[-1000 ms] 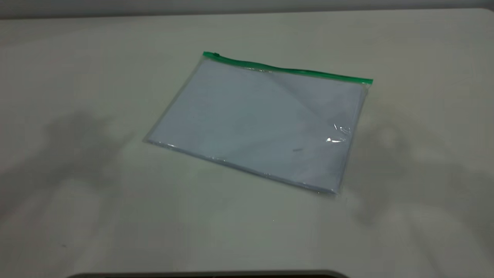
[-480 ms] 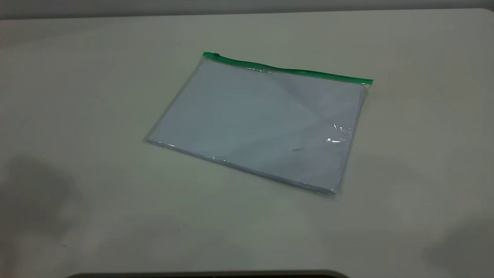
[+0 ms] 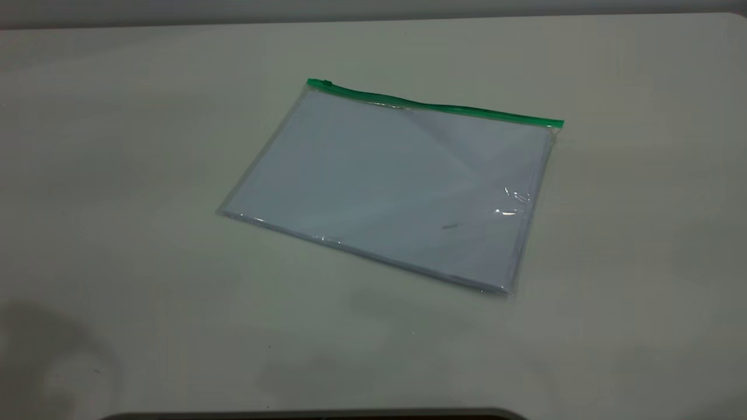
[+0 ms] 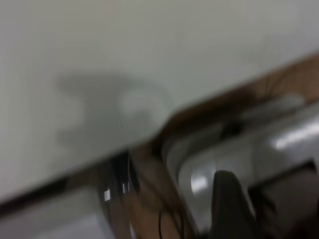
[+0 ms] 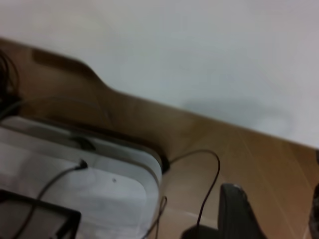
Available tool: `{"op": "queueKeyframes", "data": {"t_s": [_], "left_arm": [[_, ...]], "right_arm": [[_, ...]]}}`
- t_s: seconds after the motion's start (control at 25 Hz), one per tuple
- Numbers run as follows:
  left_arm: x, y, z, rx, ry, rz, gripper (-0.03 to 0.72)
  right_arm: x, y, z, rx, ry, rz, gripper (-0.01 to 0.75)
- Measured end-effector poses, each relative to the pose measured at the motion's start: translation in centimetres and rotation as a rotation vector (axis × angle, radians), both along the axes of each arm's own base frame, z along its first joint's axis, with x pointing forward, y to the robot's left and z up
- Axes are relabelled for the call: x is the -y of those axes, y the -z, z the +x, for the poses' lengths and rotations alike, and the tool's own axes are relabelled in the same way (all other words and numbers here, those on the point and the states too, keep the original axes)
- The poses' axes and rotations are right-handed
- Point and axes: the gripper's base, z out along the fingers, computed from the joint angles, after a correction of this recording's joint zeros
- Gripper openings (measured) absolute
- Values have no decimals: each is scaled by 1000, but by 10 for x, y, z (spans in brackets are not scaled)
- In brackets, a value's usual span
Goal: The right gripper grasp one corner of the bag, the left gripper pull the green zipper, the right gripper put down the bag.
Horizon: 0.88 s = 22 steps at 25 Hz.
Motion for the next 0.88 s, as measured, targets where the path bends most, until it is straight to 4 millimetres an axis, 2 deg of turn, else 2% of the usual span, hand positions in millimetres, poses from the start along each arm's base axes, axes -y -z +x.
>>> {"op": "queueKeyframes", "data": {"t_s": [0.08,0.2,0.52,0.88], "left_arm": [[-3,16,-13,-48,-21,31,472],[-7,31,-30,-76,-52,54,472],[-10,46,-71,27,-97,50,472],[-14,35,-102,285,-167,36,472]], "right_arm": [[2,4,0,-2,6,-24,392],[3,4,0,-1,24,-30,392],[4,3,0,7,48,-29,392],[5,2,-1,13,54,-32,392]]}}
